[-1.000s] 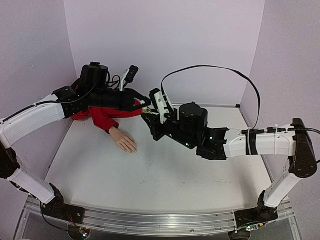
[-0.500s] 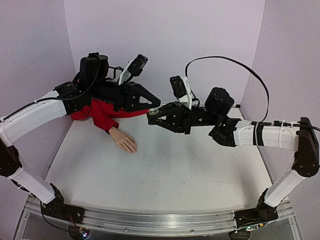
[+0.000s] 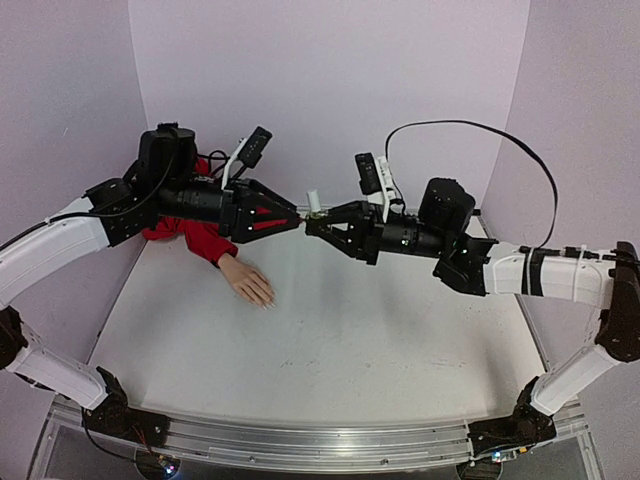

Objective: Paint the nails

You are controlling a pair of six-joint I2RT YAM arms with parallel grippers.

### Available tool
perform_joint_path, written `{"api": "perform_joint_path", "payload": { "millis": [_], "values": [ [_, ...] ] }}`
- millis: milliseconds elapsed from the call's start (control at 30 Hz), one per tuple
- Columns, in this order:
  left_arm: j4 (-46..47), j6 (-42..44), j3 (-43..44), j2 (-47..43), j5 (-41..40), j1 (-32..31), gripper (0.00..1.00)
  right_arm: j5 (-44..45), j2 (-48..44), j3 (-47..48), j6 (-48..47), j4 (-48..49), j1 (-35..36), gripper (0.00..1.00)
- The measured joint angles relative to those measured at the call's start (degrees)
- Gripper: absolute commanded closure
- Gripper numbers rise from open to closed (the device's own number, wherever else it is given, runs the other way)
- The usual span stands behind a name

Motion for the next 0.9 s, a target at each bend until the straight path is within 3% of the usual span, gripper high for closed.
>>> {"api": "perform_joint_path", "payload": {
  "millis": [267,433,767,900],
  "values": [
    [-0.87,-10.29,-1.86,-3.96,-12.48,4.68,0.14,30.49,-1.11,3.78,-8.39,-17.55,0.66,1.00],
    [-1.77,-16.50,-0.20,-0.31,-15.56,5.99,0.20,44.39,1.51,7.17,-9.92,-21.51,3.65,1.00],
    [-2.23,-20.98,3.34,6.93,-15.58,5.99,0.34,50.71,7.89,12.22,-13.07,-23.17,10.56,1.00],
    [-2.16,-21.20,3.34,7.19,-15.67,5.99,0.50,50.69,9.03,13.27,-13.77,-23.71,10.99,1.00]
  ]
}}
